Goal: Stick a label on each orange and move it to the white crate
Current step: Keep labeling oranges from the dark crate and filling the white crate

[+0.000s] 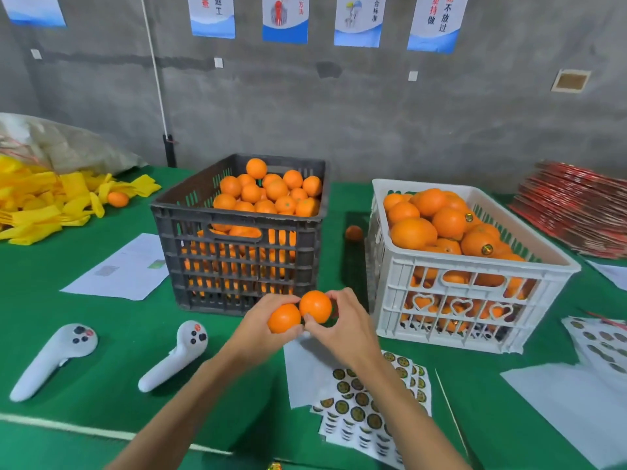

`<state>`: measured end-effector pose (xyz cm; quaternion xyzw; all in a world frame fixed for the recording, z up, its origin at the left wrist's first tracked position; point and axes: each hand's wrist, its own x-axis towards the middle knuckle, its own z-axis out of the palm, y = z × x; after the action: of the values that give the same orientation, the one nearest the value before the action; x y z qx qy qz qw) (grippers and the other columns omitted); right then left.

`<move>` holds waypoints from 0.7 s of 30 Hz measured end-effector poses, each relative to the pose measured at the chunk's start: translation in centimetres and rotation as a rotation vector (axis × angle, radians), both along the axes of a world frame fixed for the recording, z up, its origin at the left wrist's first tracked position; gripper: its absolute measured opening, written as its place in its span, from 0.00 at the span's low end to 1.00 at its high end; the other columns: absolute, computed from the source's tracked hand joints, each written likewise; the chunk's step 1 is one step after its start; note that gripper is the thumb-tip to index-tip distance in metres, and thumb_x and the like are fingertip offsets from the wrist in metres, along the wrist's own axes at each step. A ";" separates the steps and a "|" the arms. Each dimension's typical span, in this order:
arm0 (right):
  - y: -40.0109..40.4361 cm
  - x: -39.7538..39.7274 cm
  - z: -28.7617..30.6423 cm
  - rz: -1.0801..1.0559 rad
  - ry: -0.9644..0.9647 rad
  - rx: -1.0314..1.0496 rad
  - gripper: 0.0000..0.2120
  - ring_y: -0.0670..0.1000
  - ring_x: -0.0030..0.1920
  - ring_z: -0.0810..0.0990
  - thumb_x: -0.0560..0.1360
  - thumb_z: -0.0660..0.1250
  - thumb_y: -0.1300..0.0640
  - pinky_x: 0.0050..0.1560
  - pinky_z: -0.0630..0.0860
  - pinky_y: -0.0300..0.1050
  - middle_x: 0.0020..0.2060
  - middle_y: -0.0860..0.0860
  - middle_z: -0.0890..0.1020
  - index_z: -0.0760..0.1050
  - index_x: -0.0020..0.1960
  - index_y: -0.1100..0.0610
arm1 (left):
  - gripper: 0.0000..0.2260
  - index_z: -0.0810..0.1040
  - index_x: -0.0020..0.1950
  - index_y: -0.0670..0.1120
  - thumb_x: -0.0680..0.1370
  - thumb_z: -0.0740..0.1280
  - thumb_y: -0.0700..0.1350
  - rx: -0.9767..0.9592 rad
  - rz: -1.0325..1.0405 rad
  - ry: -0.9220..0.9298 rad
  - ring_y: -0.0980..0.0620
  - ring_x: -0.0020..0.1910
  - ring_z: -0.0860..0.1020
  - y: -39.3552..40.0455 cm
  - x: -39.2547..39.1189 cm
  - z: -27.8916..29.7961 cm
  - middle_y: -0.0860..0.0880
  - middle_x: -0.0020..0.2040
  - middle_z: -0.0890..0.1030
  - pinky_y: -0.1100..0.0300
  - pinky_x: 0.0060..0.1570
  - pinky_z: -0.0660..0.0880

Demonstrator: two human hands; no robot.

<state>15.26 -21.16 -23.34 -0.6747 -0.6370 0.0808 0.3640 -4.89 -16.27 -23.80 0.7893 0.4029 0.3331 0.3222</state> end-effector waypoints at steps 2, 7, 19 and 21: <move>-0.2 -0.1 -1.5 -0.007 -0.044 -0.076 0.25 0.50 0.50 0.77 0.71 0.68 0.33 0.51 0.77 0.51 0.51 0.46 0.73 0.72 0.61 0.47 | 0.25 0.75 0.68 0.64 0.74 0.78 0.52 -0.012 0.000 0.058 0.63 0.59 0.76 -0.1 -0.1 -1.7 0.61 0.64 0.73 0.58 0.59 0.75; -0.6 -0.4 -3.5 -0.004 -0.168 -0.178 0.28 0.53 0.51 0.77 0.70 0.63 0.29 0.52 0.76 0.50 0.51 0.47 0.76 0.76 0.61 0.47 | 0.27 0.73 0.74 0.52 0.76 0.76 0.46 -0.014 -0.017 0.214 0.55 0.64 0.74 0.1 0.0 -3.3 0.53 0.66 0.72 0.51 0.70 0.71; -4.3 5.0 -3.5 0.221 0.047 -0.238 0.14 0.49 0.61 0.80 0.82 0.62 0.63 0.67 0.74 0.48 0.60 0.49 0.83 0.82 0.64 0.55 | 0.28 0.64 0.80 0.52 0.82 0.65 0.57 0.545 -0.044 0.945 0.47 0.76 0.65 0.1 5.5 -1.9 0.50 0.75 0.72 0.38 0.79 0.39; -5.3 5.8 -4.1 0.262 0.064 -0.278 0.11 0.43 0.62 0.77 0.79 0.71 0.54 0.68 0.72 0.44 0.61 0.44 0.81 0.84 0.60 0.52 | 0.28 0.63 0.81 0.49 0.83 0.65 0.56 0.565 -0.009 0.888 0.46 0.74 0.67 -0.4 6.4 -2.1 0.49 0.73 0.73 0.43 0.80 0.41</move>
<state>21.04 -26.45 -27.43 -0.6269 -0.6901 0.2363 0.2737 1.49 -16.70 -25.89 0.9122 0.3918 0.0608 -0.1034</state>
